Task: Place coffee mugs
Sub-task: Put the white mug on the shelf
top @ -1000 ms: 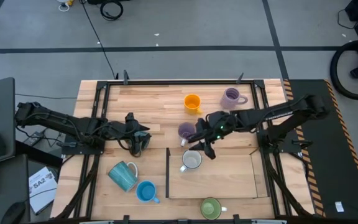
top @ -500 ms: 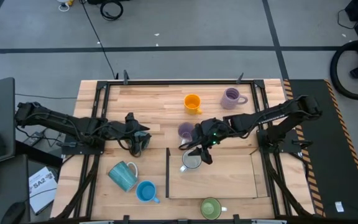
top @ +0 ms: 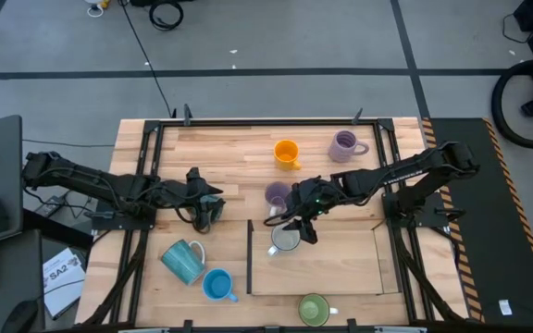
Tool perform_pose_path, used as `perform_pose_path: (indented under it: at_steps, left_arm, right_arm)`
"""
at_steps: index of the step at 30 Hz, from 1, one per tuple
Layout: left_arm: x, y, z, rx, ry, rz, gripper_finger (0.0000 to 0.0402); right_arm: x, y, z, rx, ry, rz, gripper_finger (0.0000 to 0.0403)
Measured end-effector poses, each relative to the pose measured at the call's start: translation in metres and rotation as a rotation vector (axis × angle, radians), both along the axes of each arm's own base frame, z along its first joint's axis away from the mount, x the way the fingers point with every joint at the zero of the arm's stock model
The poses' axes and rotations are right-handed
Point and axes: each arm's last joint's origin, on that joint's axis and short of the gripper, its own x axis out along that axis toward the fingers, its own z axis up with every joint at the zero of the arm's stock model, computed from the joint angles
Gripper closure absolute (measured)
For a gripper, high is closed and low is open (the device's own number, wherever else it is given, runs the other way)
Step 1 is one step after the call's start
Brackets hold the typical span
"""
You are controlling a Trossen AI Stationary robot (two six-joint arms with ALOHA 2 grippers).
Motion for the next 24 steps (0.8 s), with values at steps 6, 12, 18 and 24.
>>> perform_pose_path:
  at_steps: [6,12,18,24]
  left_arm:
    - [0.0,0.0,-0.0001,0.0,0.001,0.0,0.0225]
    - [0.0,0.0,-0.0001,0.0,0.001,0.0,0.0225]
    - [0.0,0.0,-0.0001,0.0,0.001,0.0,0.0225]
    - [0.0,0.0,-0.0001,0.0,0.001,0.0,0.0225]
  right_arm:
    - [-0.0015,0.0009,-0.0016,-0.003,0.021,0.003,0.0231]
    - [-0.0031,0.0008,-0.0033,-0.005,0.046,0.005,0.0231]
    - [-0.0032,0.001,-0.0033,-0.001,0.047,0.008,0.0231]
    - [-0.0051,0.0007,-0.0054,-0.003,0.077,0.007,0.0231]
